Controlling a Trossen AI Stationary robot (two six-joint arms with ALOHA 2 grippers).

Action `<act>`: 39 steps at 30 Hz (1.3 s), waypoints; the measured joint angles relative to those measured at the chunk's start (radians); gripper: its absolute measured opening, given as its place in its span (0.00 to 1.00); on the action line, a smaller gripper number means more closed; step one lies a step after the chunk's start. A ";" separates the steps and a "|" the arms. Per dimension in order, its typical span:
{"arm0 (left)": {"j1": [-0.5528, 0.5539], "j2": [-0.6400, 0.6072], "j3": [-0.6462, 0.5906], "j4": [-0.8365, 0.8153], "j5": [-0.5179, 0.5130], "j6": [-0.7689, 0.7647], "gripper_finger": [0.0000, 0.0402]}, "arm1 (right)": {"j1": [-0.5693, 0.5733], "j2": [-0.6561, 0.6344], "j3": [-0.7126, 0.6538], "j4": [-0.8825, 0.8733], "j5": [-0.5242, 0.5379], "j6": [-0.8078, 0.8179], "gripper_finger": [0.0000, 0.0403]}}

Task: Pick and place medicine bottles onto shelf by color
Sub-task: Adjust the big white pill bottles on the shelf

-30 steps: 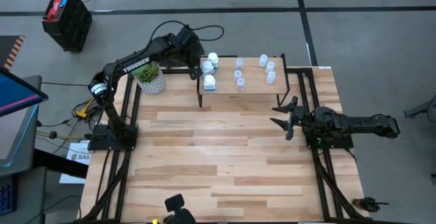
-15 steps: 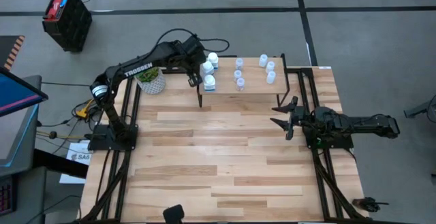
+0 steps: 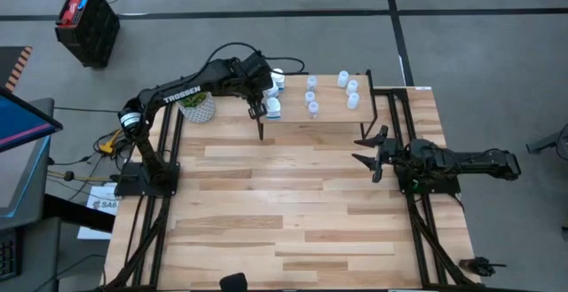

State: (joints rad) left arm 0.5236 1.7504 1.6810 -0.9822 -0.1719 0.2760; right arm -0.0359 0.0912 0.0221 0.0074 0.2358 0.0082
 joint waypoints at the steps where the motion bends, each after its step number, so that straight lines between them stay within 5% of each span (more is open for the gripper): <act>1: 0.000 0.000 0.000 0.006 0.000 0.000 0.00 | 0.000 0.000 0.000 0.000 0.000 0.000 0.59; 28: 0.008 0.002 0.000 0.128 -0.021 0.042 0.00 | 0.000 0.000 0.000 0.000 0.000 0.000 0.59; 35: -0.024 -0.029 -0.002 0.072 -0.153 0.008 0.00 | 0.000 0.000 0.000 0.000 0.000 0.000 0.59; 39: -0.067 -0.072 -0.001 -0.005 -0.074 -0.024 0.00 | 0.000 0.000 0.000 0.000 0.000 0.000 0.59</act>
State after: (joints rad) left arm 0.4569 1.6786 1.6798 -0.9872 -0.2454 0.2515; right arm -0.0357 0.0913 0.0223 0.0071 0.2356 0.0082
